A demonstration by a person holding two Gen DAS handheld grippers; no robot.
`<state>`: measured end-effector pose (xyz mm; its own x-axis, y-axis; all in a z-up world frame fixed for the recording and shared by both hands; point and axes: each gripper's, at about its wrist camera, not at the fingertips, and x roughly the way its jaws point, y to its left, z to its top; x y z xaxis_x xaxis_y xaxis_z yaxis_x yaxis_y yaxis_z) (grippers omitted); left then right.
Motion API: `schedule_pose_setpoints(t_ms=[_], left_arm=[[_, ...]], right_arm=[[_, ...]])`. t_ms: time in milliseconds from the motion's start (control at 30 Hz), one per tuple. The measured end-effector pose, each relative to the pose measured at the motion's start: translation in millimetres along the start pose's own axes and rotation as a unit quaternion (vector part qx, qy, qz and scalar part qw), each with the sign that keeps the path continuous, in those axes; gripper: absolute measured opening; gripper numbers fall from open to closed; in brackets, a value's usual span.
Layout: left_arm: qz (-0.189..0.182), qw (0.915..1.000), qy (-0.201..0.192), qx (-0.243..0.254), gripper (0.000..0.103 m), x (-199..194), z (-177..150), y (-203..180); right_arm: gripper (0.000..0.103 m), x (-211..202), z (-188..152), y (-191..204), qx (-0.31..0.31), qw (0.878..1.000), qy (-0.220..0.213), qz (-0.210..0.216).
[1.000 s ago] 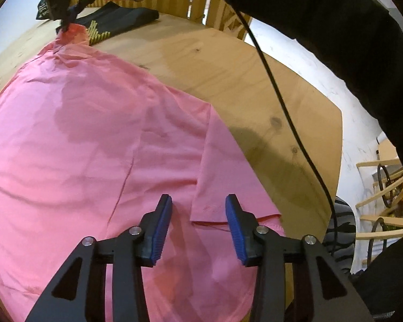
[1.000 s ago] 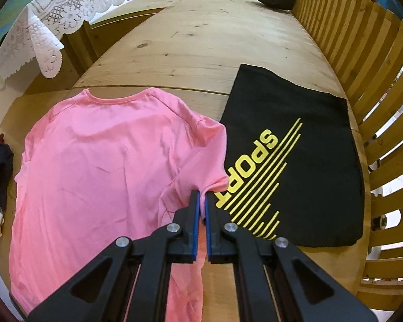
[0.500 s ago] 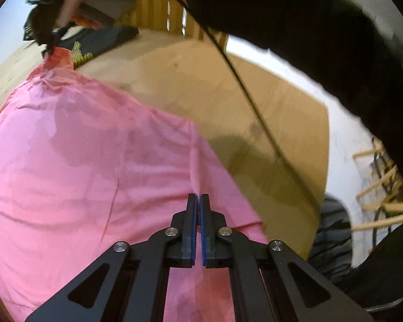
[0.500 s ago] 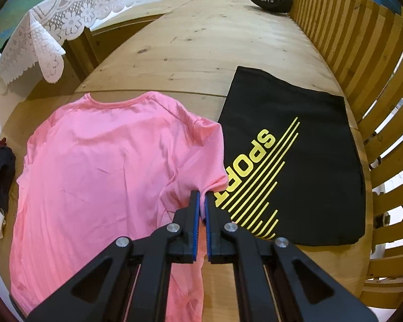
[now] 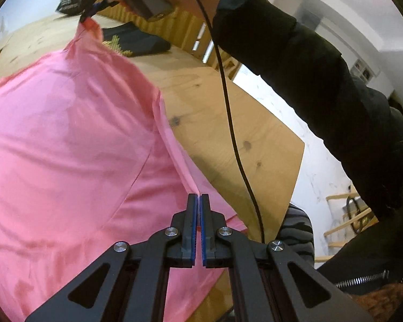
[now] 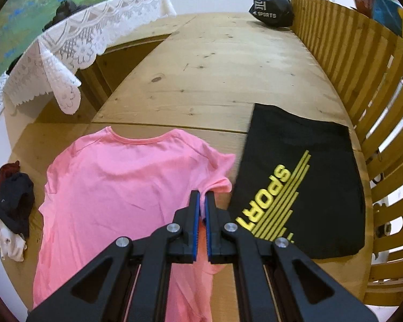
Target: Fold clothes
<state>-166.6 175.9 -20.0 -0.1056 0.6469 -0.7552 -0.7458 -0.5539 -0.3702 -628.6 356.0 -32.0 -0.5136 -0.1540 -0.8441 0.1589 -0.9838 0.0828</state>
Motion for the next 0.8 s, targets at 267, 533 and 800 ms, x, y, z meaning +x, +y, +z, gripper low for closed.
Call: schedule_pose_setpoints(t_ms=[267, 533, 800], left_arm=[[-0.019, 0.9981, -0.006, -0.058, 0.002, -18, -35, 28], [-0.025, 0.9973, 0.019, -0.066, 0.002, -12, -53, 28], [-0.043, 0.9977, 0.025, -0.045, 0.002, -15, -60, 8]], right_arm=[[0.004, 53, -2, 97, -0.094, 0.993, 0.065, -0.024], [0.011, 55, -14, 138, -0.14, 0.986, 0.086, -0.005], [0.04, 8, -18, 127, -0.131, 0.989, 0.065, 0.022]])
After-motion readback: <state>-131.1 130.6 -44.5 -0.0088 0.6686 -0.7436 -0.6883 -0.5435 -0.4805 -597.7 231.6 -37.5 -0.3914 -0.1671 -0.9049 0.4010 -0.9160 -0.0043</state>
